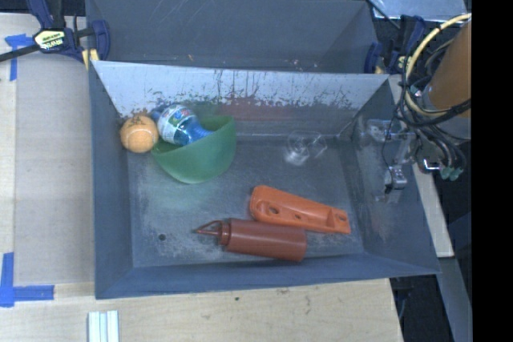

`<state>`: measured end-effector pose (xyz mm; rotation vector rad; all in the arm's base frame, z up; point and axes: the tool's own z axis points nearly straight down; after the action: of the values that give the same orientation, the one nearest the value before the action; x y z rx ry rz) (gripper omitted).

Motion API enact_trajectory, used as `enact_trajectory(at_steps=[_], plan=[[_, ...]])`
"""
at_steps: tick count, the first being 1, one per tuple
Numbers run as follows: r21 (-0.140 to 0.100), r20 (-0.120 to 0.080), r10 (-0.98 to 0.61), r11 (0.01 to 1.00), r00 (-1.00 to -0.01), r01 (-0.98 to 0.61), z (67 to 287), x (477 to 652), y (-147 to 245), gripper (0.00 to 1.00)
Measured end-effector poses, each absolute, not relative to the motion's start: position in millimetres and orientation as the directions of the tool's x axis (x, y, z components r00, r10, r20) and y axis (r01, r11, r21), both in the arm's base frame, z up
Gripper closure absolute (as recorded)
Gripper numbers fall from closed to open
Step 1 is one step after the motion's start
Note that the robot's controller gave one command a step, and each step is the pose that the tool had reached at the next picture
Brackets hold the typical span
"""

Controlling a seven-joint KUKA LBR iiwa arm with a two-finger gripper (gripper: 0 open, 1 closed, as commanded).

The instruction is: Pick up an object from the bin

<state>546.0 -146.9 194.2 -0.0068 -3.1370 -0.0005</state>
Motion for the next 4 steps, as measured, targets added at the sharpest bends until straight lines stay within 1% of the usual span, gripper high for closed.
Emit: enact_trajectory(at_steps=[1,2,3,4], plan=[[-0.001,-0.002,0.0,1.0,-1.0,0.0,198.7,547.0,-145.9,0.0],[-0.001,0.001,-0.112,0.994,-0.994,-0.112,94.4,501.0,-105.9,0.0],[-0.003,-0.006,-0.079,0.997,-0.997,-0.079,74.6,528.6,-121.6,1.0],[-0.003,-0.006,-0.079,0.997,-0.997,-0.079,74.7,528.6,-121.6,1.0]])
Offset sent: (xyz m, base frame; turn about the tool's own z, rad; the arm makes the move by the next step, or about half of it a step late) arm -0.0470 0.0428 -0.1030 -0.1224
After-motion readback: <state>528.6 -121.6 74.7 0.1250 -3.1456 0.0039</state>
